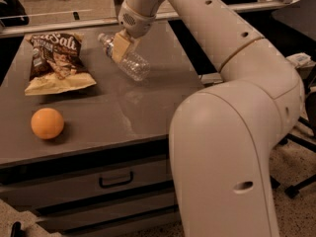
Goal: Move water bottle near brown chip bag
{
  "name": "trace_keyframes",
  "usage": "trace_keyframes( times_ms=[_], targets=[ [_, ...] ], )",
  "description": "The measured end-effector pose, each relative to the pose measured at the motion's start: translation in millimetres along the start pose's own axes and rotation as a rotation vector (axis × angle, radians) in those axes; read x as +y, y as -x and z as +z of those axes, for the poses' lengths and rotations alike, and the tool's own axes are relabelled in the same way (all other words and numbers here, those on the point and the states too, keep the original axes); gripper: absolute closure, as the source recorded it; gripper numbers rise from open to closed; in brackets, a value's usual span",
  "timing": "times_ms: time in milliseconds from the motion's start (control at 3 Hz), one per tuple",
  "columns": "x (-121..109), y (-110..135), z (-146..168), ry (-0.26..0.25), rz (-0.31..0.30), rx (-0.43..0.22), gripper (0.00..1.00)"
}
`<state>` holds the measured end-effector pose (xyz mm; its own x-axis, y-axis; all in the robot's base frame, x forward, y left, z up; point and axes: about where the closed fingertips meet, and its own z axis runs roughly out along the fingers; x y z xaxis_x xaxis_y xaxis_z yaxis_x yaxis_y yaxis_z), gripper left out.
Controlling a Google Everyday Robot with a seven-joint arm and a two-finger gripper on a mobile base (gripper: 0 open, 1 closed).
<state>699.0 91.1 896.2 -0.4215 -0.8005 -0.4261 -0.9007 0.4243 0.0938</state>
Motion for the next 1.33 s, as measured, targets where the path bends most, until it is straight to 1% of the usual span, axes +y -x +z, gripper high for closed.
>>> trace_keyframes(
  times_ms=[333,667,1000,1333],
  targets=[
    [5.5,18.8,2.3,0.051,0.086,-0.144,1.00],
    [7.7,26.3,-0.2,0.082,0.187,-0.232,1.00],
    [9.2,30.6,15.8,0.184,0.333,-0.289,1.00],
    [15.7,37.1,27.9,0.261,0.363,-0.264,1.00]
  ],
)
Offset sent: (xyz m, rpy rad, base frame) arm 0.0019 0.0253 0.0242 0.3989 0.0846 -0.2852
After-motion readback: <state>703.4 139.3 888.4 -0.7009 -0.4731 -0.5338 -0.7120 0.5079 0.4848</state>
